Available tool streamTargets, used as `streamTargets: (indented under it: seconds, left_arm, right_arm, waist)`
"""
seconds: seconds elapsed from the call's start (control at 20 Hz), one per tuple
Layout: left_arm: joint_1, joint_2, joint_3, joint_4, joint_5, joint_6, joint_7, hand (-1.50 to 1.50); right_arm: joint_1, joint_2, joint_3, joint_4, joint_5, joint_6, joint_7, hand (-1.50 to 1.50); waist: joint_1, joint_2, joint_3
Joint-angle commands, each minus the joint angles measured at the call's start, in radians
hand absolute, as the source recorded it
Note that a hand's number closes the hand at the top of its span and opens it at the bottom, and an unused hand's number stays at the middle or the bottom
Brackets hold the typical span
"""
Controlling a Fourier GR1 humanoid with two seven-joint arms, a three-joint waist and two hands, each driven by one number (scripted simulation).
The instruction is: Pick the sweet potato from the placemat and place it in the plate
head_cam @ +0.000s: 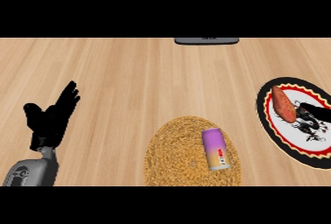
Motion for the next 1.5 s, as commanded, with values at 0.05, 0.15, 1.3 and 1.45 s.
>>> streamTargets:
  seconds: [0.05, 0.15, 1.3, 1.45]
  left_arm:
    - [-0.033, 0.022, 0.032, 0.035, -0.003, 0.003, -0.012, 0.00]
    - [0.039, -0.010, -0.003, -0.081, -0.002, 0.018, 0.037, 0.00]
    - [-0.032, 0.006, 0.062, 0.044, -0.013, -0.050, -0.015, 0.00]
    - [-0.022, -0.028, 0.024, -0.010, -0.032, -0.025, 0.027, 0.00]
  right_arm:
    - [0.058, 0.038, -0.077, -0.210, -0.177, 0.076, 0.060, -1.50]
    - [0.044, 0.040, -0.109, -0.198, -0.241, 0.115, 0.155, -1.50]
    - [0.234, -0.033, -0.320, -0.011, -0.447, 0.427, -0.098, -1.50]
    - [0.238, -0.113, -0.367, 0.120, -0.457, 0.503, -0.174, -1.50]
  waist:
    - [-0.015, -0.002, -0.001]
    - [0.005, -0.003, 0.000]
    - [0.009, 0.005, 0.000]
    - [0.010, 0.005, 0.000]
